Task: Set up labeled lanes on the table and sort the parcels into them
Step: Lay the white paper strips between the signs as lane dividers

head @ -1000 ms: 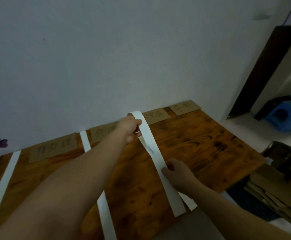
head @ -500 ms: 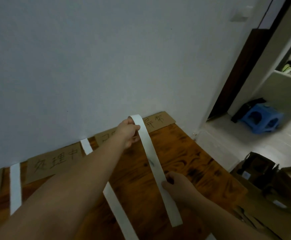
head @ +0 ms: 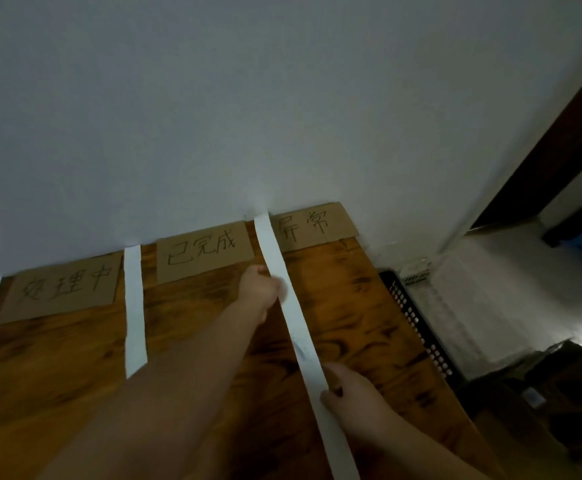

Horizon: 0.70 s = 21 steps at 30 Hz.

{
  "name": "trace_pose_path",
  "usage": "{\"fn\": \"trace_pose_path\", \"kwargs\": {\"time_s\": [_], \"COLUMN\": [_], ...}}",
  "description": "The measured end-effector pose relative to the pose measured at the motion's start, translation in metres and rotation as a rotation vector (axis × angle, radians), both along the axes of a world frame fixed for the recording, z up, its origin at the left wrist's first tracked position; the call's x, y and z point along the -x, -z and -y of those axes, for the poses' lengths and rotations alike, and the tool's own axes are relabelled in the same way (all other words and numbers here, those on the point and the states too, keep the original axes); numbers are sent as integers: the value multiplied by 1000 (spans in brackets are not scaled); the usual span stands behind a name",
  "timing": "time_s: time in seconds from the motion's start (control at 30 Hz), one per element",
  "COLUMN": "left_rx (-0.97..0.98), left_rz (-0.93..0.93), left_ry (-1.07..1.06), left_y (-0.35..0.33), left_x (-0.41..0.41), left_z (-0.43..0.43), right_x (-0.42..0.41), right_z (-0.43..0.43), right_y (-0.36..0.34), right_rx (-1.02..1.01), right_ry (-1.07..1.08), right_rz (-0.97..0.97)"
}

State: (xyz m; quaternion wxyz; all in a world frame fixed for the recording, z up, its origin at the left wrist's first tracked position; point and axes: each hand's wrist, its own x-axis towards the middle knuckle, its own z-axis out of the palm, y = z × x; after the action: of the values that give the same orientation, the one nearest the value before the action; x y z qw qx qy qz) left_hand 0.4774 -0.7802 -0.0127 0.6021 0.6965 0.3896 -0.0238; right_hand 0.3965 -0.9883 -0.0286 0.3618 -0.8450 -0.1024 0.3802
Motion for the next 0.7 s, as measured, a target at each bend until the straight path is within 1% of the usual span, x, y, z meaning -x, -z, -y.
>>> {"fn": "trace_pose_path", "kwargs": {"time_s": [0.03, 0.1, 0.17, 0.27, 0.33, 0.4, 0.47, 0.53, 0.6, 0.7], "left_rx": [-54, -216, -405, -632, -729, -800, -880, -898, -894, -915], "left_rz": [-34, -105, -154, -196, -267, -340, -337, -309, -300, -298], "left_ry": [15, 113, 251, 494, 685, 822, 875, 875, 860, 848], "left_y": [6, 16, 25, 41, 51, 59, 65, 68, 69, 70], "left_x": [2, 8, 14, 22, 25, 27, 27, 29, 30, 32], "left_z": [3, 8, 10, 9, 9, 11, 12, 13, 15, 15], "right_x": [-1, -1, -2, 0, 3, 7, 8, 8, 8, 8], "right_z": [4, 10, 15, 20, 22, 26, 30, 34, 36, 37], "right_y": [5, 12, 20, 34, 40, 45, 49, 53, 56, 61], "right_rx": [17, 50, 83, 133, 190, 247, 345, 410, 416, 398], "right_ry": [-14, -55, -104, -162, -213, -292, -440, -600, -671, -704], "right_rz": [-15, -34, -34, 15, 49, 128, 282, 419, 465, 516]}}
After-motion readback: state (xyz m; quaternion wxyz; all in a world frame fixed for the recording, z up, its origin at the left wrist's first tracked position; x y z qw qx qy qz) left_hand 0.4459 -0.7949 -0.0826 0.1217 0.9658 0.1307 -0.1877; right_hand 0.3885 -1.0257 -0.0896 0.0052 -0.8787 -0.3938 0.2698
